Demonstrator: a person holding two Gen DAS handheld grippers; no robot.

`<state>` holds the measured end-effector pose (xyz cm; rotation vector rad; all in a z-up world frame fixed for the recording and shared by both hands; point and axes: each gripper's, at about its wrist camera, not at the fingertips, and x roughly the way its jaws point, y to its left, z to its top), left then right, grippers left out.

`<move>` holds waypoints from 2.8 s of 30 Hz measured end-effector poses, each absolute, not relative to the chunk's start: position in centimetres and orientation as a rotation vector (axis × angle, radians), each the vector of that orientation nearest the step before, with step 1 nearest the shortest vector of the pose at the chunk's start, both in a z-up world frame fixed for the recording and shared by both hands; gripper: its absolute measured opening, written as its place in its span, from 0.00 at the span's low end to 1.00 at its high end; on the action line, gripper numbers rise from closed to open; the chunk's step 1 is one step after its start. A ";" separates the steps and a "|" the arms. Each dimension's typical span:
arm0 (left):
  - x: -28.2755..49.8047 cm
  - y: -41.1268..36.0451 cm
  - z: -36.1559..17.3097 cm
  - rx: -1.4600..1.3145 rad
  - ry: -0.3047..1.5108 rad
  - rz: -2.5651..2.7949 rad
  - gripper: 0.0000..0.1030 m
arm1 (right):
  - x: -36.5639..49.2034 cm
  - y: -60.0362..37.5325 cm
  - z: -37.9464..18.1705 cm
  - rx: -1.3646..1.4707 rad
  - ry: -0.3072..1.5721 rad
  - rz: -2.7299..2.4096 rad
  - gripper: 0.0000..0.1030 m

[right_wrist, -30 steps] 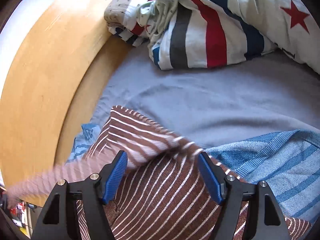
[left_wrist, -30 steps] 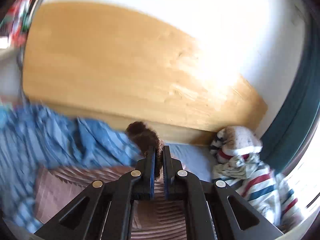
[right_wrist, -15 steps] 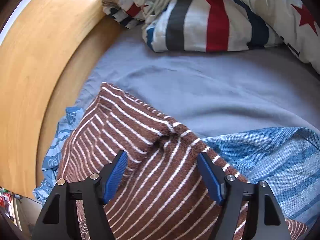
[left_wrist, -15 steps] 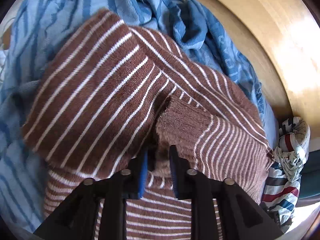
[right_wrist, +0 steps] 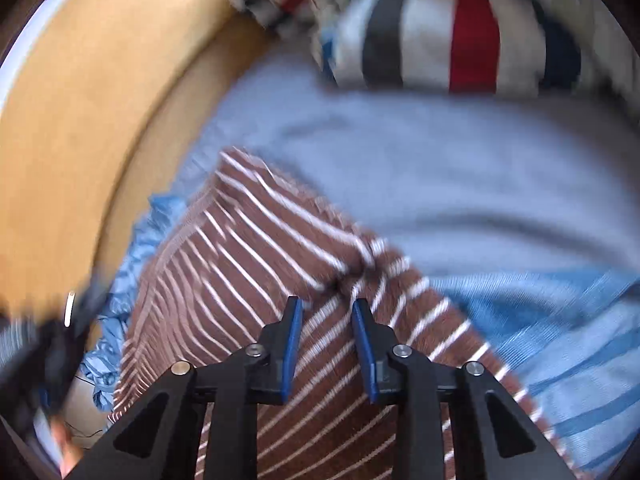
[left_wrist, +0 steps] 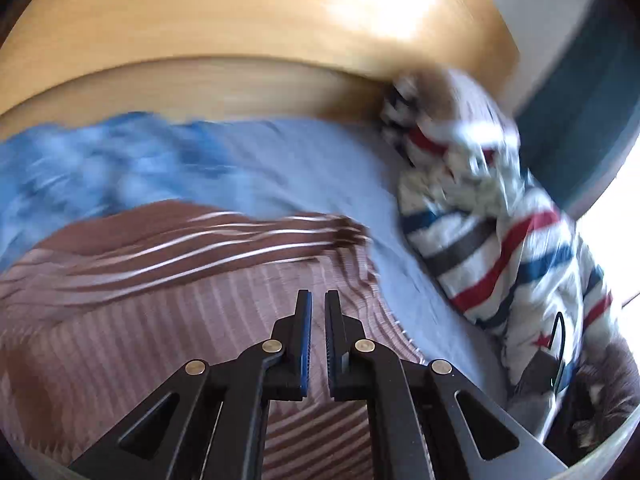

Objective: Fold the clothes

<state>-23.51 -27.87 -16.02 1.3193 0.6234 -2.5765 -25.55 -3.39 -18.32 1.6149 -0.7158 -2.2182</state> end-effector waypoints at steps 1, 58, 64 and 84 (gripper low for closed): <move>-25.6 -26.6 -16.9 1.368 0.590 -2.605 0.06 | -25.8 -3.4 -19.0 1.634 -0.725 -2.227 0.23; 24.9 -30.4 -21.2 1.072 1.563 -2.119 0.11 | 7.9 -13.3 -12.8 1.614 -0.123 -1.954 0.73; 27.2 -31.2 -25.3 1.075 1.643 -1.877 0.02 | 7.3 -12.2 -12.0 1.615 -0.109 -2.017 0.73; 23.4 -32.7 -27.0 1.162 1.832 -1.968 0.36 | 10.6 -15.2 -14.6 1.643 0.098 -1.899 0.73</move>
